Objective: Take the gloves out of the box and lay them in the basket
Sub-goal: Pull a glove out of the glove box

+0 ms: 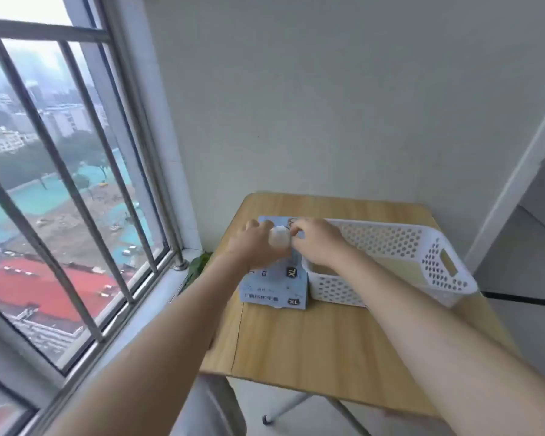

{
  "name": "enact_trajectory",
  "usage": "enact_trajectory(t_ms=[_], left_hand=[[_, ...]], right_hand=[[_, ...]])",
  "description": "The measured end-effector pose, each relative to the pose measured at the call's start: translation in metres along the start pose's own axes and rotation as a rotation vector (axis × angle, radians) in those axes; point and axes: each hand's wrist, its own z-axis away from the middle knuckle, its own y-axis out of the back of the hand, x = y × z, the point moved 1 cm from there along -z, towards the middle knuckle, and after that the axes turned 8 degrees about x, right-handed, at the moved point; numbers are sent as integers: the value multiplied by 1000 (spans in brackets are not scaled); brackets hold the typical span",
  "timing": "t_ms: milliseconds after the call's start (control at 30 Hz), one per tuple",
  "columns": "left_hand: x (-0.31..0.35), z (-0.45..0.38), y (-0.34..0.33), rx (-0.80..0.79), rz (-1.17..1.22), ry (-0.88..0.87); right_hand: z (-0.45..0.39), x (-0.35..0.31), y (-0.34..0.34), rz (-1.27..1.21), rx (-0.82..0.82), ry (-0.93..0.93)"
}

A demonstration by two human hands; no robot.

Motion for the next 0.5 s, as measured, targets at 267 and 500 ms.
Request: enact_trajectory(t_ms=[267, 500], left_hand=[[-7, 56, -10, -151, 1, 23], [-7, 61, 4, -191, -68, 17]], right_hand=[[49, -2, 3, 51, -105, -41], [40, -8, 4, 49, -31, -10]])
